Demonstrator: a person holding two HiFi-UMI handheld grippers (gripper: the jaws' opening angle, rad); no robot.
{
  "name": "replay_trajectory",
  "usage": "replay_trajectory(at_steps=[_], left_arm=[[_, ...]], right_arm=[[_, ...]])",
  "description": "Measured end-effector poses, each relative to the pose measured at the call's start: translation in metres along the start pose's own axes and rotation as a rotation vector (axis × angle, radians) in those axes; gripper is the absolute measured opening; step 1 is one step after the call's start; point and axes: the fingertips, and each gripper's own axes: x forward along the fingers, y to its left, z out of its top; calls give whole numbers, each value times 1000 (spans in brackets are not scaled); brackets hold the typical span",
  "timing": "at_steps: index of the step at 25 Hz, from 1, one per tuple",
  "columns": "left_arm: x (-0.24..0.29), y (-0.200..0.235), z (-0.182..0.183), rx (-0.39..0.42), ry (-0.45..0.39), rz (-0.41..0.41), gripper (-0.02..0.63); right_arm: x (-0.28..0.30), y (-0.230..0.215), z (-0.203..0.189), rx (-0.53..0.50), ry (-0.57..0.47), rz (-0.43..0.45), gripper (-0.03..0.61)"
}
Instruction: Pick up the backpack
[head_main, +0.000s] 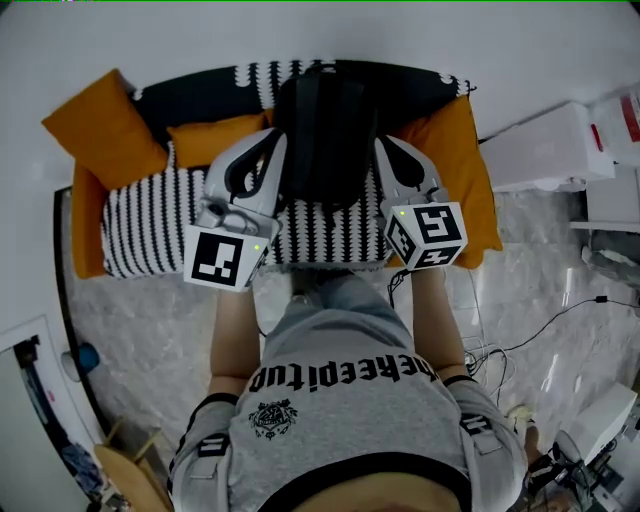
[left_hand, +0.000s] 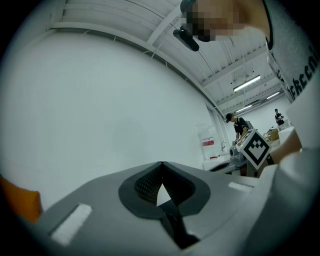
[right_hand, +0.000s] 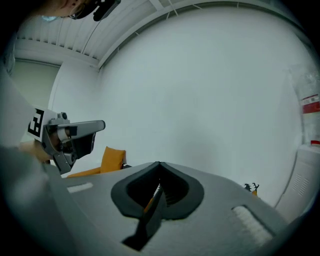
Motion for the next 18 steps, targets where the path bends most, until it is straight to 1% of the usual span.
replay_trajectory(at_steps=[5,15,18], left_arm=[[17,7,-20,-13,36,17,18],[43,16,-57,-51,104,35,18],[50,17,-65,-56,115,36,18]], right_arm=[[23,-16,-26,21,69,21,3],[60,-44,-80,98,203,45,3],[74,-56,-97,139,237,42,3]])
